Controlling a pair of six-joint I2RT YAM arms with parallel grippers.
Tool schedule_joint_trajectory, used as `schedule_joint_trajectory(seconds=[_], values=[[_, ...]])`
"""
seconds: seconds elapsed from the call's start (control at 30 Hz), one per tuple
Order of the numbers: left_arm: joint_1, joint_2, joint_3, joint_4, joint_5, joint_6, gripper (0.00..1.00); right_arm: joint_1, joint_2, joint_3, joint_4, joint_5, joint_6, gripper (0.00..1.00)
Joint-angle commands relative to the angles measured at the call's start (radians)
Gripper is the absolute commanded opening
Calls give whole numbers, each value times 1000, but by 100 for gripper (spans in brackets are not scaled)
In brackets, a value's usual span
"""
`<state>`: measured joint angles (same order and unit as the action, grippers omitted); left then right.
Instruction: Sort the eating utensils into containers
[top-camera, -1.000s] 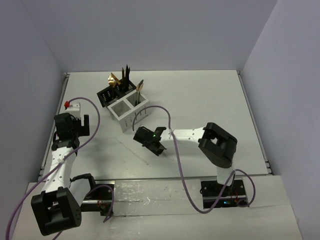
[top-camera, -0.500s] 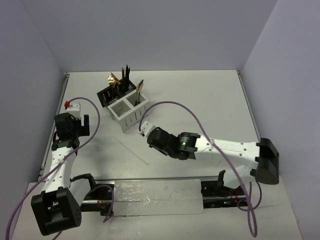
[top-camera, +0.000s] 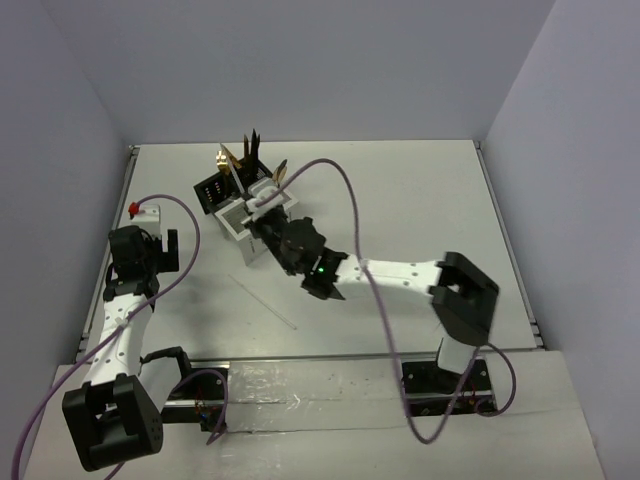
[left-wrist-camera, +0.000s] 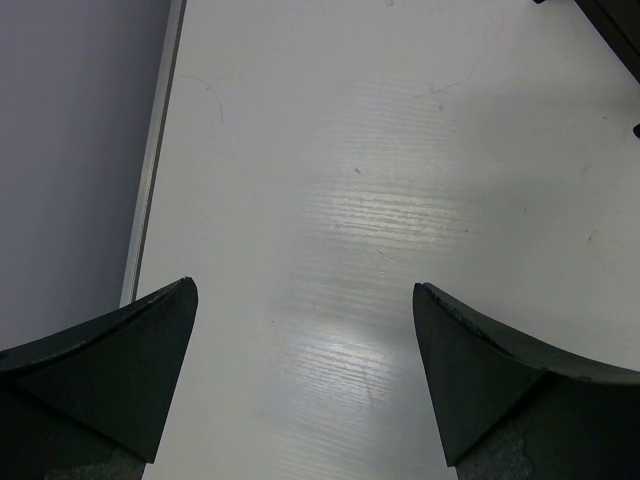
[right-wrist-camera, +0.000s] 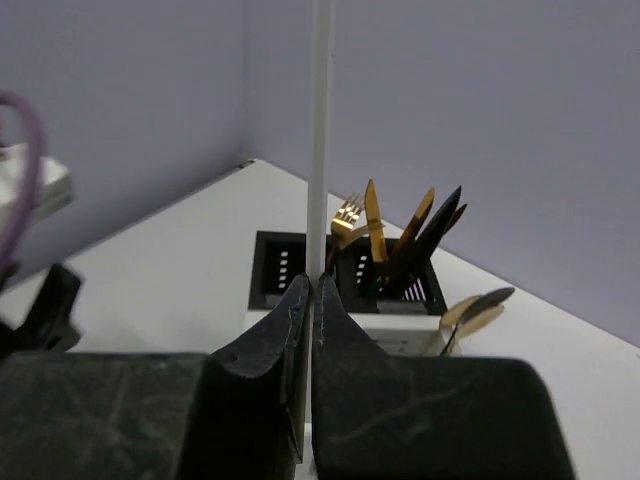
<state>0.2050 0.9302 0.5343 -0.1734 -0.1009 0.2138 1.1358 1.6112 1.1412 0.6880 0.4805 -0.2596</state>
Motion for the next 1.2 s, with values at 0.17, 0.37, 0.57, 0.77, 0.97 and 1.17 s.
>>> schedule_joint_trajectory(seconds=[0.17, 0.37, 0.57, 0.77, 0.97, 1.17], values=[[14, -13, -2, 49, -8, -8, 99, -105, 407, 293, 329, 23, 62, 0], [14, 7, 0, 52, 7, -8, 99, -142, 519, 324, 256, 0, 138, 0], [16, -2, -5, 55, 4, -7, 99, -142, 515, 269, 160, -66, 195, 0], [14, 7, 0, 52, 6, -8, 99, -123, 414, 178, 108, -79, 174, 33], [16, 2, 1, 45, 7, -8, 99, -99, 215, 127, -84, -131, 195, 64], [16, -8, -3, 46, 10, -7, 99, -41, 87, 229, -821, -345, 403, 100]])
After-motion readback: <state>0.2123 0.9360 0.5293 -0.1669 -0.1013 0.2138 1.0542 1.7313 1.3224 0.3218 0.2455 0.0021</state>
